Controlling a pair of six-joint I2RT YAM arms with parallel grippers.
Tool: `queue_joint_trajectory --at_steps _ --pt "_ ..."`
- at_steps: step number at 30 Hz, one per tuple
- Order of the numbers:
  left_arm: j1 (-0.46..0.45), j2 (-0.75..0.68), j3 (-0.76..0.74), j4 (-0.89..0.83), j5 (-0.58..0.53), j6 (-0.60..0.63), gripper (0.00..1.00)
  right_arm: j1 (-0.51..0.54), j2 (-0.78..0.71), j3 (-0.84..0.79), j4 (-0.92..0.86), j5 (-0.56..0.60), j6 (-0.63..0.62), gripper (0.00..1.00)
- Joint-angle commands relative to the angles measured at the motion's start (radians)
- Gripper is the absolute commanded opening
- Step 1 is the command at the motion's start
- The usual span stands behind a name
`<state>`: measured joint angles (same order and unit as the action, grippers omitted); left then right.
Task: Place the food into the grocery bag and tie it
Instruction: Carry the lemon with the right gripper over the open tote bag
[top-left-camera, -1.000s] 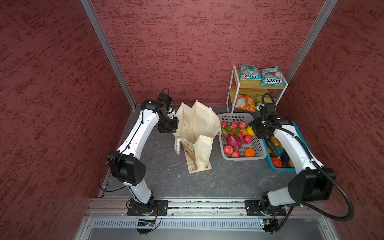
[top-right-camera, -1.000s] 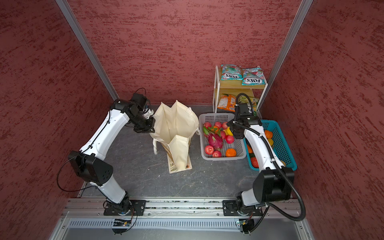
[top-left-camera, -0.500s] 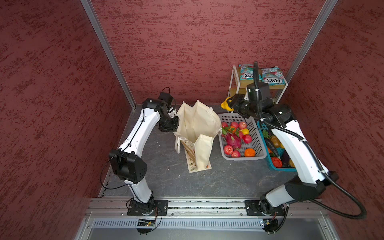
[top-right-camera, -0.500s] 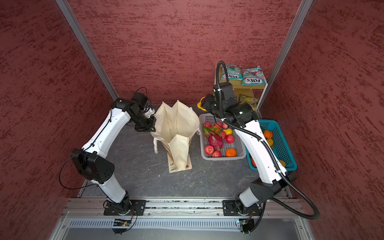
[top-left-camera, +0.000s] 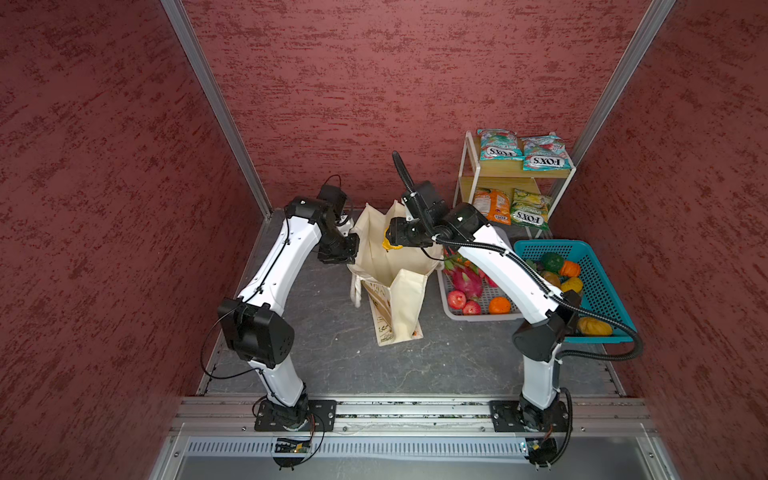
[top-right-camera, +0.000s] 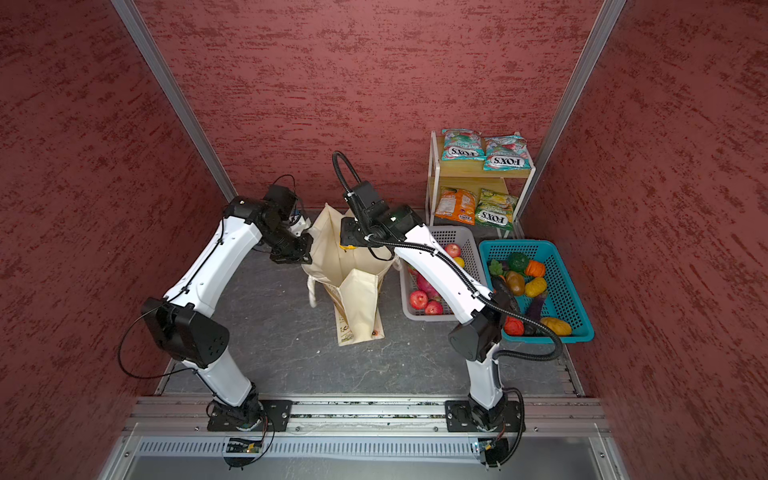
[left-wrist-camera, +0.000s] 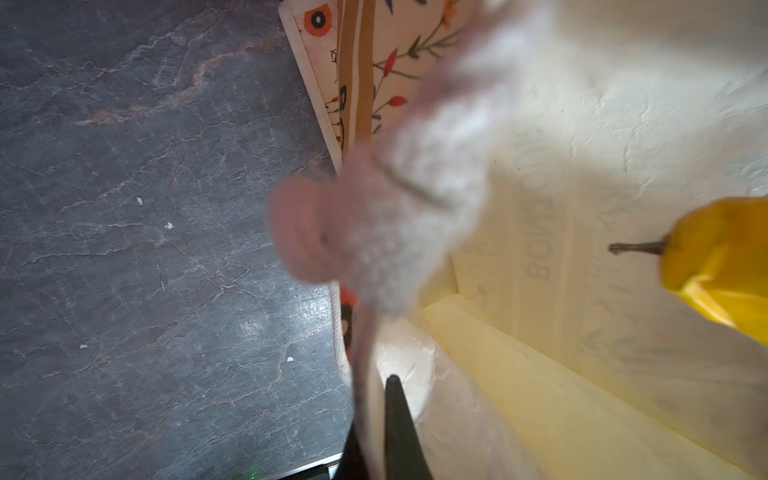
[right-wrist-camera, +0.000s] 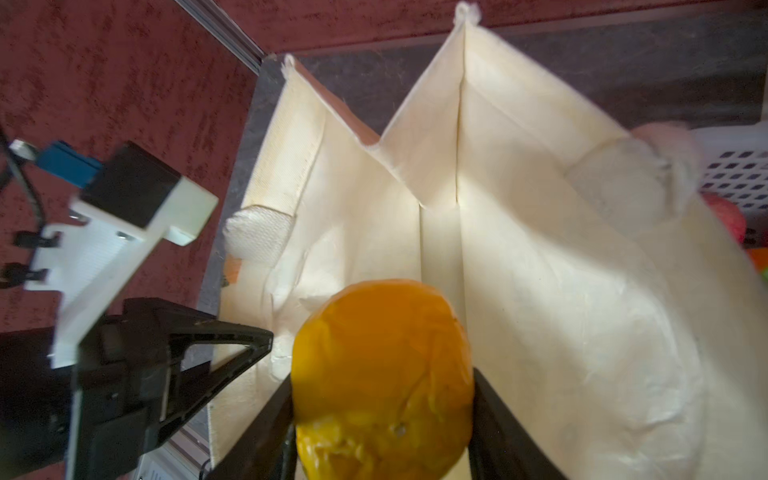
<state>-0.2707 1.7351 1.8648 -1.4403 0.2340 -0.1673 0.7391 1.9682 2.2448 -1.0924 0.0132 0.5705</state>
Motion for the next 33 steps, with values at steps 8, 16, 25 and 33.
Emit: queue_joint_trajectory --at_steps 8,16,25,33 --pt "-0.013 -0.002 0.02 0.004 0.01 0.012 0.0 0.009 0.159 0.143 -0.122 -0.082 -0.106 0.48" --pt "-0.013 0.004 0.034 0.006 0.007 0.012 0.0 0.011 0.236 0.159 -0.118 -0.071 -0.147 0.49" --pt "-0.01 0.019 0.061 0.009 -0.008 0.015 0.0 0.014 0.275 0.103 -0.089 -0.096 -0.15 0.51" --pt "-0.004 0.035 0.08 0.017 -0.013 0.003 0.0 0.023 0.267 0.019 -0.038 -0.088 -0.156 0.55"
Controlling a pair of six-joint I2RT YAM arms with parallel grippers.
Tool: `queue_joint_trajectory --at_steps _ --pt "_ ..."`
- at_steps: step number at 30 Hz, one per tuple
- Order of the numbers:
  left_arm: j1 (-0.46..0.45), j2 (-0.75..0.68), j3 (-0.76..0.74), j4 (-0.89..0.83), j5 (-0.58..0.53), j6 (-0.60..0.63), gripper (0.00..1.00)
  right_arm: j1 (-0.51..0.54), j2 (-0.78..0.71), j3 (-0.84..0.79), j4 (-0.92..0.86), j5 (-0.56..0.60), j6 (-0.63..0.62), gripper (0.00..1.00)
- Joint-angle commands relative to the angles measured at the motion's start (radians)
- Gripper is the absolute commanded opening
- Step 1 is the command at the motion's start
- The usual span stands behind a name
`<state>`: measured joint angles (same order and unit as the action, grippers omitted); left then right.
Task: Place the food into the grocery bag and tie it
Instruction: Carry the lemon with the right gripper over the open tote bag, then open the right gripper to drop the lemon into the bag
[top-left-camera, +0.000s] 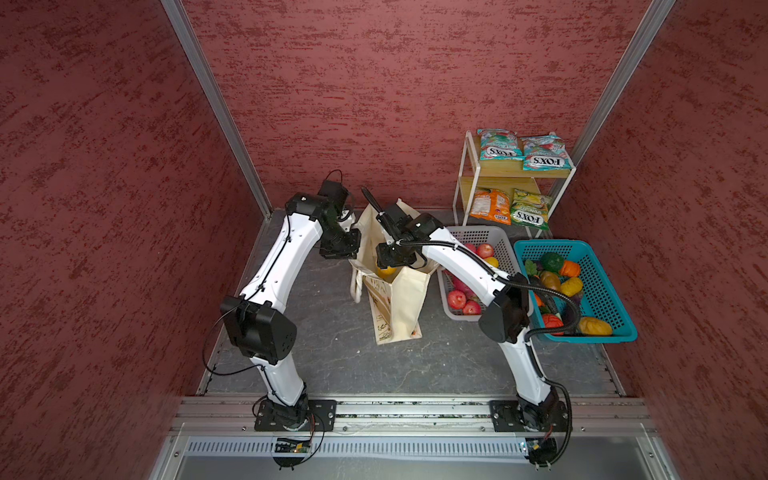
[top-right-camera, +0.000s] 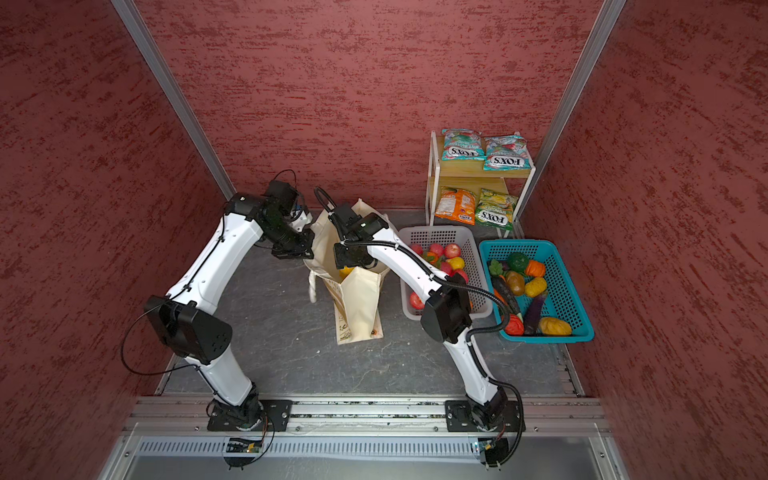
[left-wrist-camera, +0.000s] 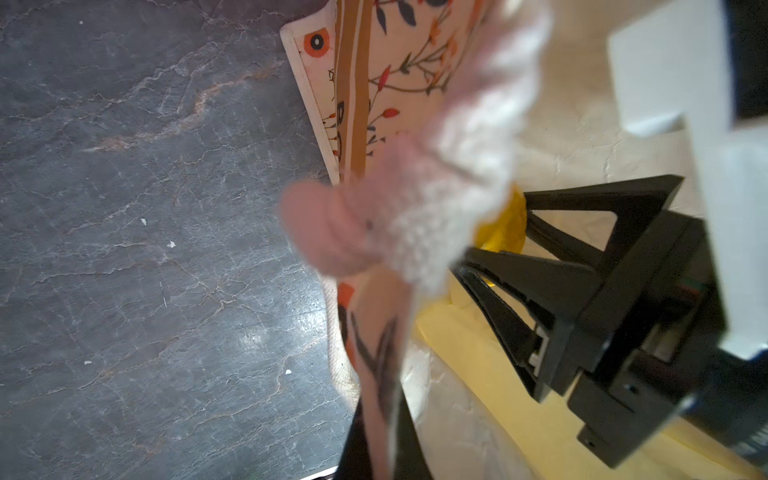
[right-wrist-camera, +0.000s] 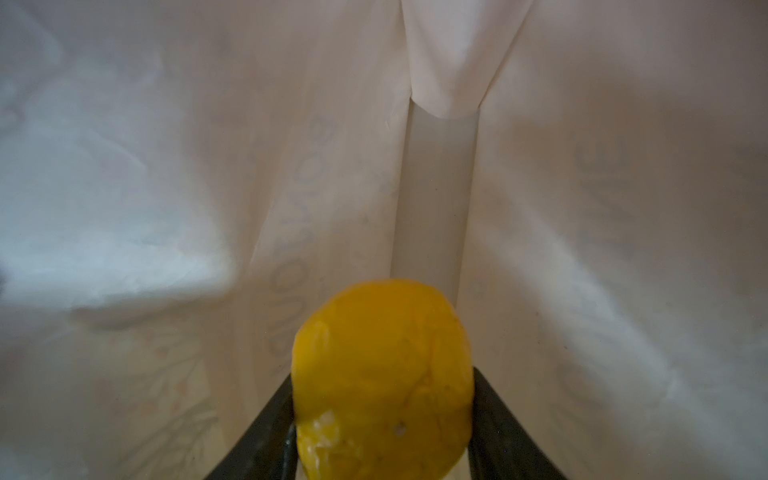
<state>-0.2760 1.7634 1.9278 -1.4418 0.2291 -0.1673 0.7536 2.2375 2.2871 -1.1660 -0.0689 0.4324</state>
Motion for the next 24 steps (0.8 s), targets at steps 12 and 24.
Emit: queue_joint_trajectory --at_steps 12,24 --pt "0.004 0.005 0.005 0.027 -0.016 -0.001 0.0 0.012 -0.022 -0.134 0.108 0.026 -0.009 0.65" --pt "0.004 -0.013 -0.024 0.04 -0.008 -0.003 0.0 0.012 -0.104 -0.065 0.134 0.126 -0.016 0.99"
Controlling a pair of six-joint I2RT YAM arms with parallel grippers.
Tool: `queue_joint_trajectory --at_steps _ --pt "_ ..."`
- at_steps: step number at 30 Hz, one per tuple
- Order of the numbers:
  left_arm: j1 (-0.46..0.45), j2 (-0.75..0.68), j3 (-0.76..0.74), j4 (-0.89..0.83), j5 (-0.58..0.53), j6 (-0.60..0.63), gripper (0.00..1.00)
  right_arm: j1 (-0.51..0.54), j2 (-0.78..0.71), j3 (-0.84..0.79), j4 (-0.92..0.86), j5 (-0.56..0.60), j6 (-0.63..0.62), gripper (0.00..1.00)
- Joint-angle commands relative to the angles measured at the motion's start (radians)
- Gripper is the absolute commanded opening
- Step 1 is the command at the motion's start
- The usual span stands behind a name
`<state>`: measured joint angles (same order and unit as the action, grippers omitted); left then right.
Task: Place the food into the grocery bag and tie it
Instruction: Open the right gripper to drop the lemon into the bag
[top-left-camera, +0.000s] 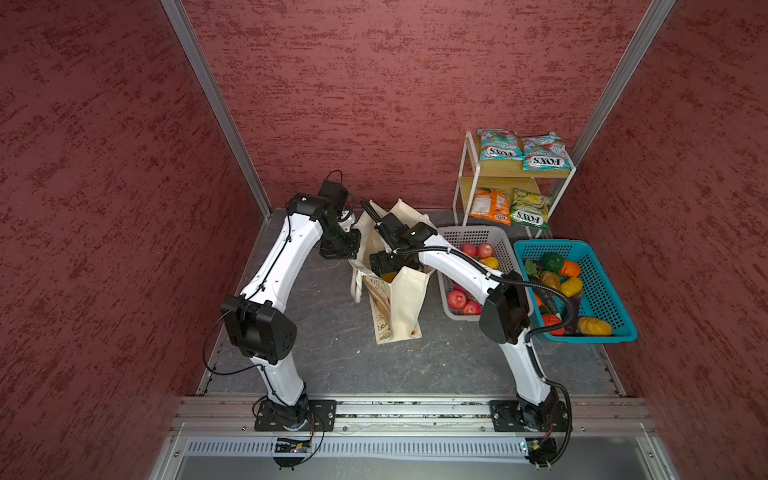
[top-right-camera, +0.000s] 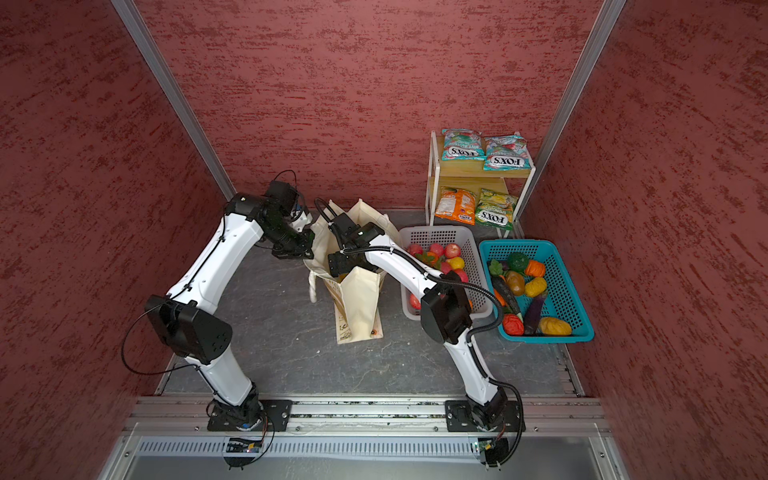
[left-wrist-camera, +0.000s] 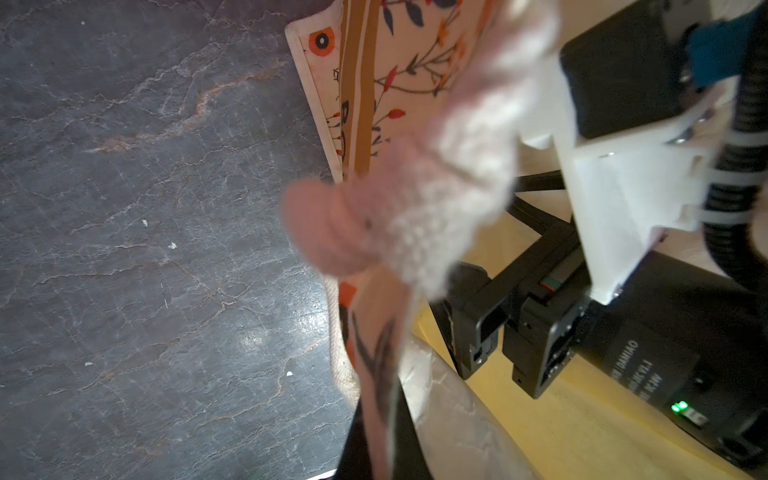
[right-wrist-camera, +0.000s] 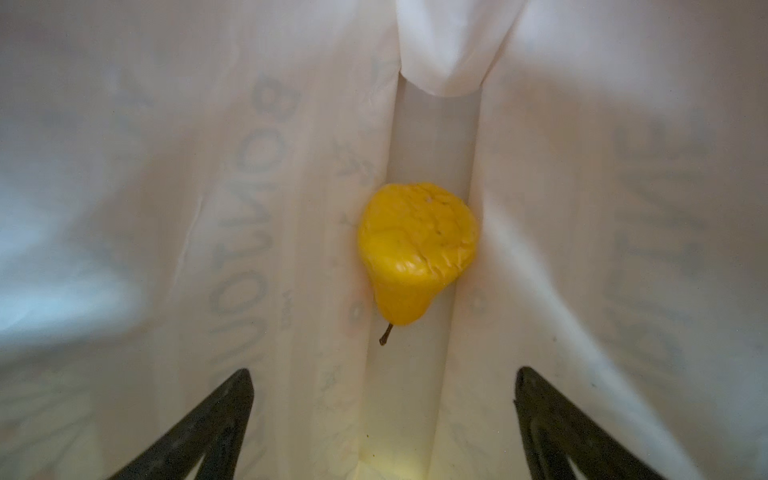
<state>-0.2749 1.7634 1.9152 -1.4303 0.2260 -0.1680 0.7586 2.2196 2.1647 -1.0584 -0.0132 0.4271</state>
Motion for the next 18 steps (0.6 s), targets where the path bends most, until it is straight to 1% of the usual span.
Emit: queue_joint_trajectory --at_steps 1,4,6,8,9,11,13,16,18 --pt "0.003 -0.014 -0.013 0.029 -0.005 -0.002 0.0 0.007 -0.095 0.081 0.021 0.088 -0.013 0.99" --pt "0.003 -0.016 -0.016 0.031 -0.005 -0.004 0.0 0.007 -0.12 0.222 -0.017 0.148 -0.022 0.99" --pt "0.003 -0.019 -0.017 0.031 -0.006 -0.004 0.0 0.006 -0.137 0.349 -0.03 0.216 -0.039 0.99" --pt "0.003 -0.026 -0.027 0.033 -0.008 -0.004 0.0 0.005 -0.171 0.425 0.0 0.279 -0.08 0.99" --pt "0.003 -0.03 -0.033 0.036 -0.009 -0.002 0.0 0.005 -0.195 0.433 0.026 0.31 -0.105 0.99" --pt "0.005 -0.039 -0.05 0.043 -0.012 0.001 0.0 0.004 -0.267 0.398 0.106 0.385 -0.156 0.99" --pt "0.005 -0.043 -0.058 0.044 -0.016 0.002 0.0 0.002 -0.343 0.319 0.177 0.433 -0.207 0.99" --pt "0.005 -0.05 -0.066 0.051 -0.013 -0.001 0.0 -0.004 -0.474 0.137 0.292 0.41 -0.323 0.99" --pt "0.005 -0.054 -0.067 0.054 -0.012 -0.002 0.0 -0.007 -0.561 -0.013 0.361 0.42 -0.391 0.99"
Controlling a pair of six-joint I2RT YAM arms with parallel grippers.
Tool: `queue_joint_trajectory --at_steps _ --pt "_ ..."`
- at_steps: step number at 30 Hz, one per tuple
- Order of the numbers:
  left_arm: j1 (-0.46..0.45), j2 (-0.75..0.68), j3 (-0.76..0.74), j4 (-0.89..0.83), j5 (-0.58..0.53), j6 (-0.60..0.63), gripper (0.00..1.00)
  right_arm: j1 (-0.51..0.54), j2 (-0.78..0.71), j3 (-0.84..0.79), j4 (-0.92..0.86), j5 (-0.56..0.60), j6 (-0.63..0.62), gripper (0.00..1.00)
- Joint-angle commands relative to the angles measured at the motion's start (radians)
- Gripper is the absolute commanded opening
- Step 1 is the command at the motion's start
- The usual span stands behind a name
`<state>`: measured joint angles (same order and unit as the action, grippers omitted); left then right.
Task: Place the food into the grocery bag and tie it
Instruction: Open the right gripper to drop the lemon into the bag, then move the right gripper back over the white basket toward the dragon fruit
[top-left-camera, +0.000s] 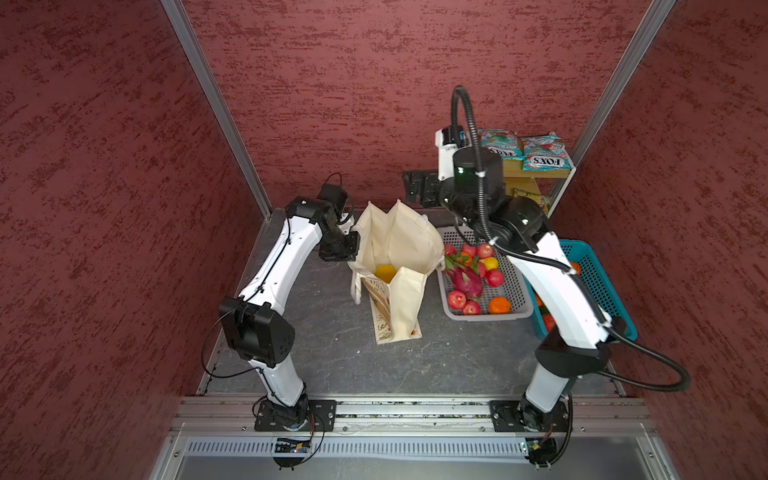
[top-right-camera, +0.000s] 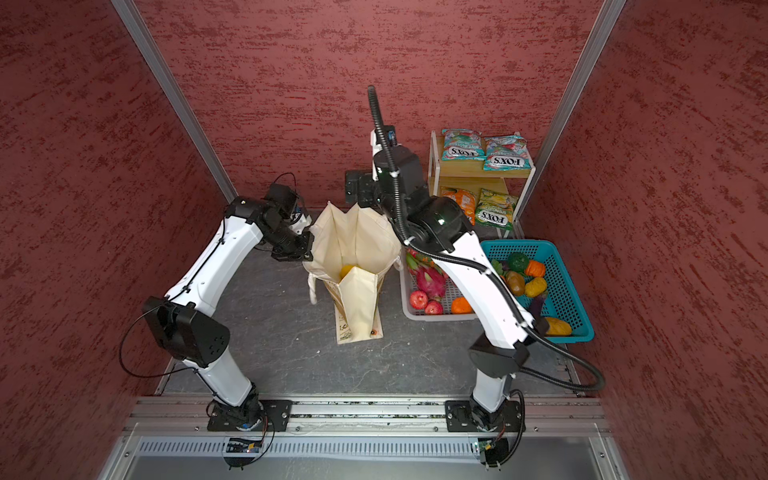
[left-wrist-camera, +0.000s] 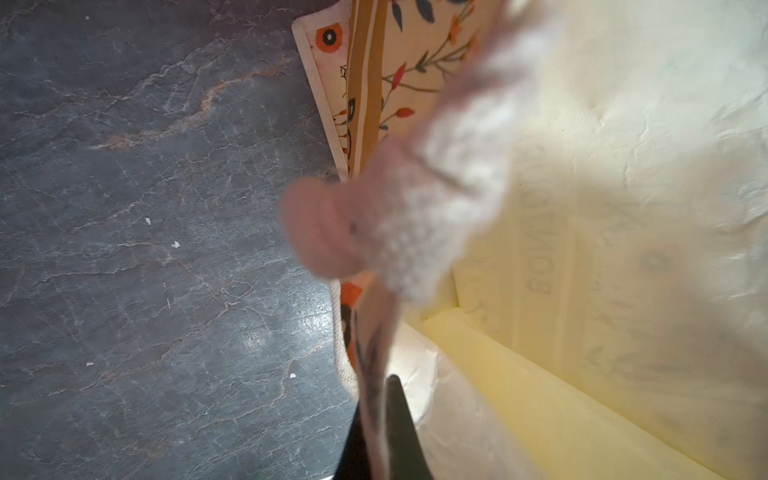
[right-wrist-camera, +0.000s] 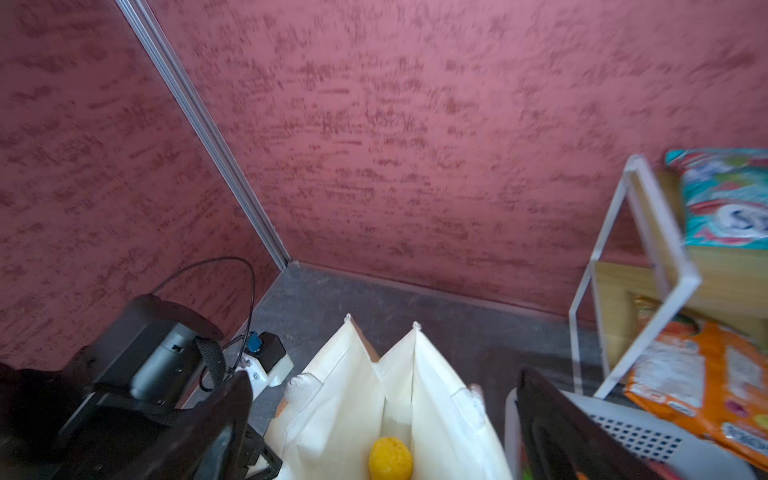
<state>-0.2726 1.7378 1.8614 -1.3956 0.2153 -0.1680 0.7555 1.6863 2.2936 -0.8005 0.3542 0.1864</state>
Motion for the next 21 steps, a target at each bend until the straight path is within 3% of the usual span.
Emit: queue_joint_trajectory --at_steps 1,5,11,16,21 --pt "0.003 -0.03 -0.015 0.019 0.0 -0.002 0.0 -0.006 -0.073 -0.218 0.131 0.062 -0.185 0.98" --pt "0.003 -0.042 -0.032 0.025 0.002 0.001 0.0 -0.055 -0.226 -0.478 0.186 0.056 -0.259 0.98" --pt "0.003 -0.049 -0.046 0.031 -0.001 0.009 0.0 -0.183 -0.465 -0.829 0.208 -0.029 -0.205 0.97" --pt "0.003 -0.048 -0.033 0.027 0.002 0.012 0.0 -0.263 -0.563 -1.037 0.13 -0.076 -0.098 0.97" --pt "0.003 -0.049 -0.029 0.028 -0.011 0.014 0.0 -0.316 -0.565 -1.182 0.096 -0.159 -0.033 0.97"
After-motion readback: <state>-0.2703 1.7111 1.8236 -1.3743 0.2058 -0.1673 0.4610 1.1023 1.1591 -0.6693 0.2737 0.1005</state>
